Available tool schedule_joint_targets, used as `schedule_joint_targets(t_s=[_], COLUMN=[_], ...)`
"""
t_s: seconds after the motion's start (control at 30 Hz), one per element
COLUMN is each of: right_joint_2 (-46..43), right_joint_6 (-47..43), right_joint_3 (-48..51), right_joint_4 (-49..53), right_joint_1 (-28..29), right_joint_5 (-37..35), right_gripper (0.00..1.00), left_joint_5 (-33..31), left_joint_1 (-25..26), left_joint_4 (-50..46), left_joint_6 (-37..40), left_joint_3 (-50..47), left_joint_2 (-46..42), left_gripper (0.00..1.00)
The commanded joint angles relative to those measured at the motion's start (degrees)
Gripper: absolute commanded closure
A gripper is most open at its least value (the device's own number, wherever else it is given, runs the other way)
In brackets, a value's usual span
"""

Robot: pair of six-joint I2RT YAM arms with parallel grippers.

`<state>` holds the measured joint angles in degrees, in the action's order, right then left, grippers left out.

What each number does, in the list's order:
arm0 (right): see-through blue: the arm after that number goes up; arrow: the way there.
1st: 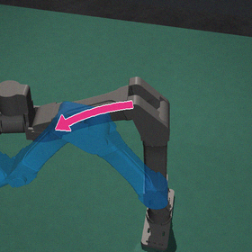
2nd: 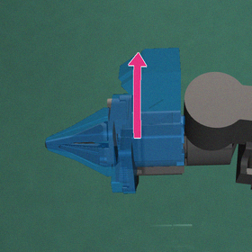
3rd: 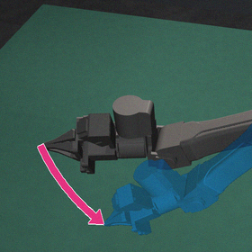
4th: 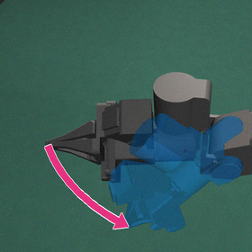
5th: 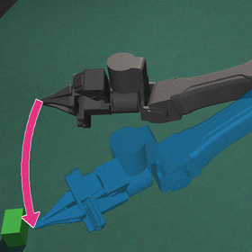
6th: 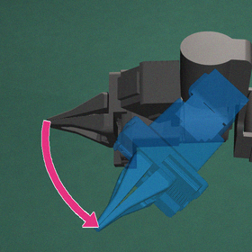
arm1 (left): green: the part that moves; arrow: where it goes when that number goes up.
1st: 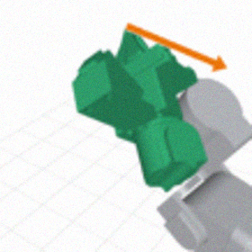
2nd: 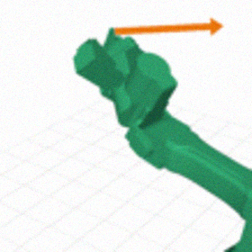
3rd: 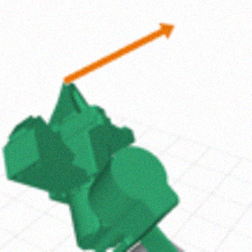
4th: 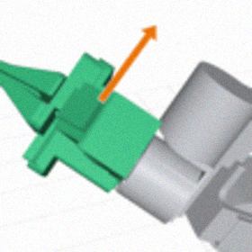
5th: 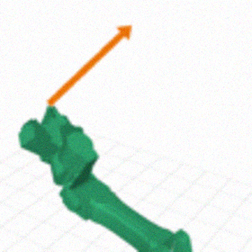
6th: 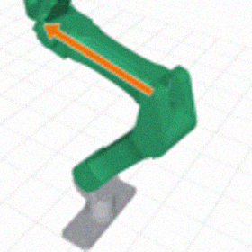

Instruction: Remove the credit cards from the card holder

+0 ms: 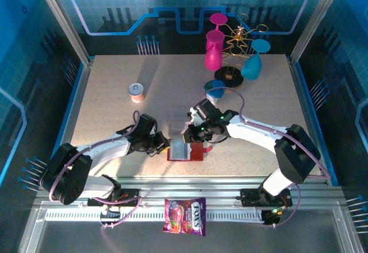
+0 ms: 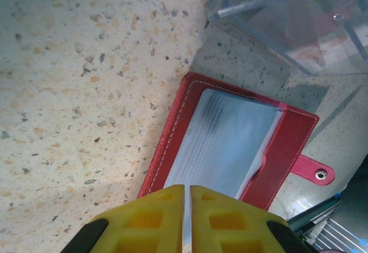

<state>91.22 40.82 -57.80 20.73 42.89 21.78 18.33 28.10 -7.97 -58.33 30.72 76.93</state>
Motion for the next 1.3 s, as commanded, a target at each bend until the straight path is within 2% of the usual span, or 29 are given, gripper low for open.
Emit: schedule_joint_targets(t_s=[0.0, 0.17, 0.5, 0.8, 1.27], right_joint_2=[2.6, 5.41, 10.13, 13.04, 13.94], right_joint_6=[5.27, 6.44, 7.18, 7.34, 5.91], right_joint_3=[0.52, 0.37, -0.71, -1.02, -1.96], right_joint_4=[-5.2, -6.64, -6.41, -6.71, -1.69], right_joint_1=[-0.28, -0.11, 0.85, 2.21, 2.72], right_joint_5=[4.59, 5.64, 6.9, 8.1, 4.67], right_gripper=[0.86, 0.86, 0.77, 0.74, 0.65], left_joint_5=[1.01, 1.36, 1.01, 0.83, 0.0], left_joint_1=[0.57, 0.64, 0.62, 0.66, 0.63], left_joint_4=[0.08, 0.41, -0.47, -0.56, -1.18], left_joint_6=[0.91, 1.02, 1.44, 1.02, 0.84], left_joint_3=[1.28, 1.1, 0.92, 0.04, -0.74], left_joint_2=[1.24, 2.81, 3.63, 3.73, 2.7], left_gripper=[0.88, 0.89, 0.9, 0.9, 0.91])
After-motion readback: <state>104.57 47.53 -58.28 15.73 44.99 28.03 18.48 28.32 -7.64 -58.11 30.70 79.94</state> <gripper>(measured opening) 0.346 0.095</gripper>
